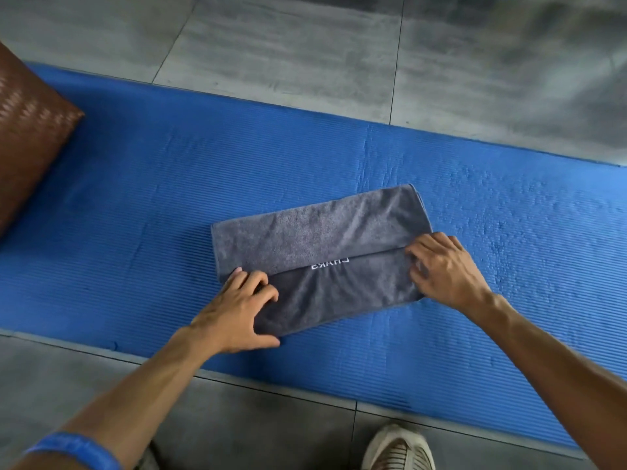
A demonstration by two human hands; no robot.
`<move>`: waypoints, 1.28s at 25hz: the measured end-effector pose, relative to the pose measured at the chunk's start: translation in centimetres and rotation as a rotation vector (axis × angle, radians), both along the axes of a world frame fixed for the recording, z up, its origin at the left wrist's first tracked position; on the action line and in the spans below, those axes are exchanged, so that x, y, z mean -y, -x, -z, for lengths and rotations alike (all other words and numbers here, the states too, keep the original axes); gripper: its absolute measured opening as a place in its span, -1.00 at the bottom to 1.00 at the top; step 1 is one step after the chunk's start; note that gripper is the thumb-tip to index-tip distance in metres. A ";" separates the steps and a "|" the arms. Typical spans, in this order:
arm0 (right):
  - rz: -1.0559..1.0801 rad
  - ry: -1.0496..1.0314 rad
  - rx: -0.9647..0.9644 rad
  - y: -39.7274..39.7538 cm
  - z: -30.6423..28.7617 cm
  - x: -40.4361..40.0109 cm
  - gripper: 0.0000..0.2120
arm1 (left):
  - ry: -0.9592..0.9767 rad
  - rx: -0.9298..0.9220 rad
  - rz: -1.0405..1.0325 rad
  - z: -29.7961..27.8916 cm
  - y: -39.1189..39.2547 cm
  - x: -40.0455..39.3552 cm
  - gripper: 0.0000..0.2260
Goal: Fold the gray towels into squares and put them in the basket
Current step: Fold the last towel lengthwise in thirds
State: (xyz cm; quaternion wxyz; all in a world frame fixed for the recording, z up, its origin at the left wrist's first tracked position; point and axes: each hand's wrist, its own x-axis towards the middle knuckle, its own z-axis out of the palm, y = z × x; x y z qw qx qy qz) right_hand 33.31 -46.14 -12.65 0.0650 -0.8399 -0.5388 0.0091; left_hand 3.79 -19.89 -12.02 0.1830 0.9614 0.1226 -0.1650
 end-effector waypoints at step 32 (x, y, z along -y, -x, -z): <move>0.806 -0.155 -0.545 -6.7 0.4 -7.9 -0.74 | 0.448 0.246 -1.088 -0.9 -2.8 -8.6 -0.90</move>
